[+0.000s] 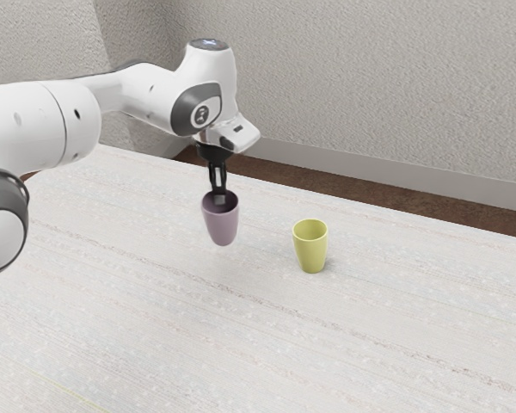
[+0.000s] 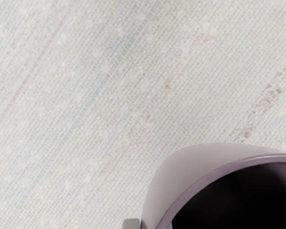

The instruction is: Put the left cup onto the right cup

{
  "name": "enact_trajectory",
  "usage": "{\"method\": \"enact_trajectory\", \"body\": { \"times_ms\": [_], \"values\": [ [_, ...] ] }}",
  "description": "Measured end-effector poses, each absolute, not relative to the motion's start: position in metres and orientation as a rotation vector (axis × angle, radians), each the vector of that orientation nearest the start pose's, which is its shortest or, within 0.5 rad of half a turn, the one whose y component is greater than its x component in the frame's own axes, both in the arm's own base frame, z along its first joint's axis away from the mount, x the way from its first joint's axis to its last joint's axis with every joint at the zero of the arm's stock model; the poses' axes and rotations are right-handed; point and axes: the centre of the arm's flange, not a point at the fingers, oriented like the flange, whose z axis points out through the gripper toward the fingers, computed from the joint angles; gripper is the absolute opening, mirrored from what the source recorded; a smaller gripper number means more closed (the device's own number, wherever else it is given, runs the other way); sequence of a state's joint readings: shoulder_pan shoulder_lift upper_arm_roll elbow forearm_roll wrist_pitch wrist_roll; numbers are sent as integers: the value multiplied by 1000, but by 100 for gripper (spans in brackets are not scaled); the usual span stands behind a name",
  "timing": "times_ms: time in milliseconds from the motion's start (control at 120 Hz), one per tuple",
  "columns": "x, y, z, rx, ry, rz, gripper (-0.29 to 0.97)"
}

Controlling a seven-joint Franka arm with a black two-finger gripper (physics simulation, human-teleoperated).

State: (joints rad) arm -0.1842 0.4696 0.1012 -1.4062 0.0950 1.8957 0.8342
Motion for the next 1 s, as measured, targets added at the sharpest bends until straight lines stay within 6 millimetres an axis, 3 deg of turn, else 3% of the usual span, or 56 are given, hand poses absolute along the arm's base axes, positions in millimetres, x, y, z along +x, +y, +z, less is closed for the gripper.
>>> {"method": "enact_trajectory", "body": {
  "times_ms": [642, 1000],
  "values": [
    [735, -119, 456, -2533, 1520, -79, -11],
    [755, -139, 470, -2431, 1596, -185, -11]
  ]
}}
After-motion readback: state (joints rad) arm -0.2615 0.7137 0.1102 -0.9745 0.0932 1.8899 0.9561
